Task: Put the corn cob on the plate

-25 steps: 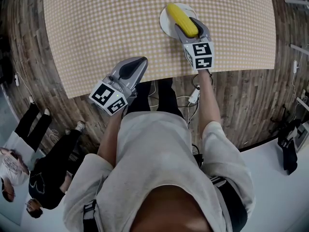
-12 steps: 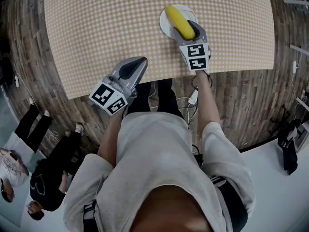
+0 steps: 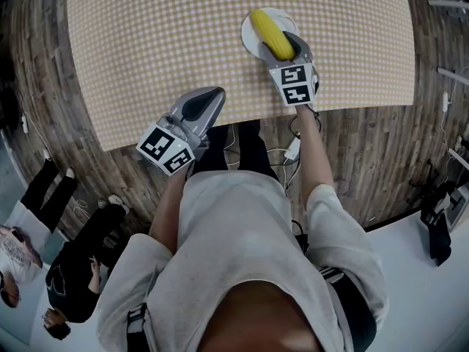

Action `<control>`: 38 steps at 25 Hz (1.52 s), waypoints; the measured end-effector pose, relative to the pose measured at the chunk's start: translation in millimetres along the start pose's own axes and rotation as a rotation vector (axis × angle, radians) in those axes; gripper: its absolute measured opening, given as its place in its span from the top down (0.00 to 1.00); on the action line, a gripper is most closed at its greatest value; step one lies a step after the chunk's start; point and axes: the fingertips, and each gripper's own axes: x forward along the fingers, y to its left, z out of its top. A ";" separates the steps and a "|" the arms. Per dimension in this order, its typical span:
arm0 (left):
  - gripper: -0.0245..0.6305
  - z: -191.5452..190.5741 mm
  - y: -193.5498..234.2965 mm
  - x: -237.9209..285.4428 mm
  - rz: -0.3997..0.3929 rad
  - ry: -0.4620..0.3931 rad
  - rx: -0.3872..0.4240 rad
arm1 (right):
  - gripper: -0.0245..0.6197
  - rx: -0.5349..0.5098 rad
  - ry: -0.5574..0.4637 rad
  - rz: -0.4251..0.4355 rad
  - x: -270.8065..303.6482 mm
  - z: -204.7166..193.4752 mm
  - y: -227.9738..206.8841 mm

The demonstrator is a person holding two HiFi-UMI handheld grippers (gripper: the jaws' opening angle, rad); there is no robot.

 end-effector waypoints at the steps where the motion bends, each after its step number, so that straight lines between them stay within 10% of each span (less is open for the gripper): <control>1: 0.95 0.7 -0.5 -0.6 0.000 -0.002 0.001 | 0.57 -0.001 -0.001 -0.003 -0.5 -0.3 -0.2; 22: 0.95 3.3 -17.6 -0.8 0.021 -0.029 0.016 | 0.50 0.078 -0.108 0.030 -20.8 21.3 -6.4; 31: 0.95 32.2 -41.2 7.9 -0.010 -0.073 0.090 | 0.95 0.074 -0.198 -0.105 -62.9 45.1 -35.6; 38: 0.95 60.8 -80.4 12.3 -0.046 -0.122 0.187 | 0.96 0.077 -0.292 -0.086 -116.2 69.3 -33.3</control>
